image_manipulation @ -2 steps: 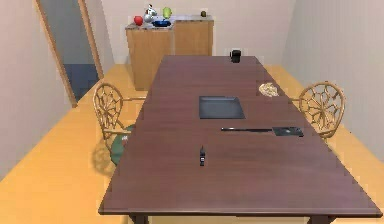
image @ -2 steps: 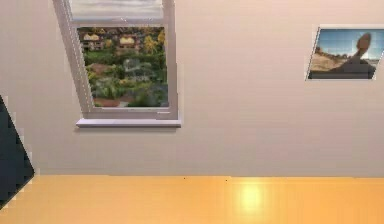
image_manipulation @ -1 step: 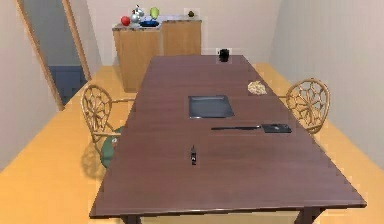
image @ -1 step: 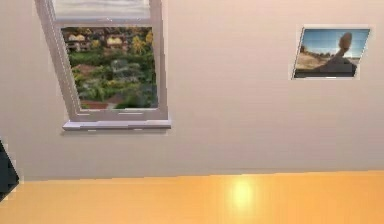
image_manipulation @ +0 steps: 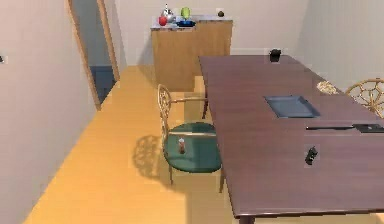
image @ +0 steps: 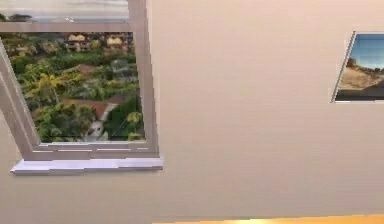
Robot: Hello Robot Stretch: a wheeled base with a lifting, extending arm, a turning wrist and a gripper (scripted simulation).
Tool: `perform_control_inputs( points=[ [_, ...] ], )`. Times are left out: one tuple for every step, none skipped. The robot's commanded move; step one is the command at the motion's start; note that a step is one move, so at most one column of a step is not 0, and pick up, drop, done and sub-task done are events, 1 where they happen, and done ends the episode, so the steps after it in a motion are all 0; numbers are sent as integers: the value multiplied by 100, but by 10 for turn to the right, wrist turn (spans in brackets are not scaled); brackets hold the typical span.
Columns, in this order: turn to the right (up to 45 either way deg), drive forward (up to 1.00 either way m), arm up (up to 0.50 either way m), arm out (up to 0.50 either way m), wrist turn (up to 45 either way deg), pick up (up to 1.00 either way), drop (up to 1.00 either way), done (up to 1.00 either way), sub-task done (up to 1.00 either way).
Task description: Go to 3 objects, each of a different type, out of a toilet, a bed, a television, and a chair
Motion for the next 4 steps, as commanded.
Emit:
perform_control_inputs(
  points=[
    [450,0,0,0,0,0,0,0,0],
    [0,90,0,0,0,0,0,0,0],
    [450,0,0,0,0,0,0,0,0],
    [60,0,0,0,0,0,0,0,0]
  ],
)
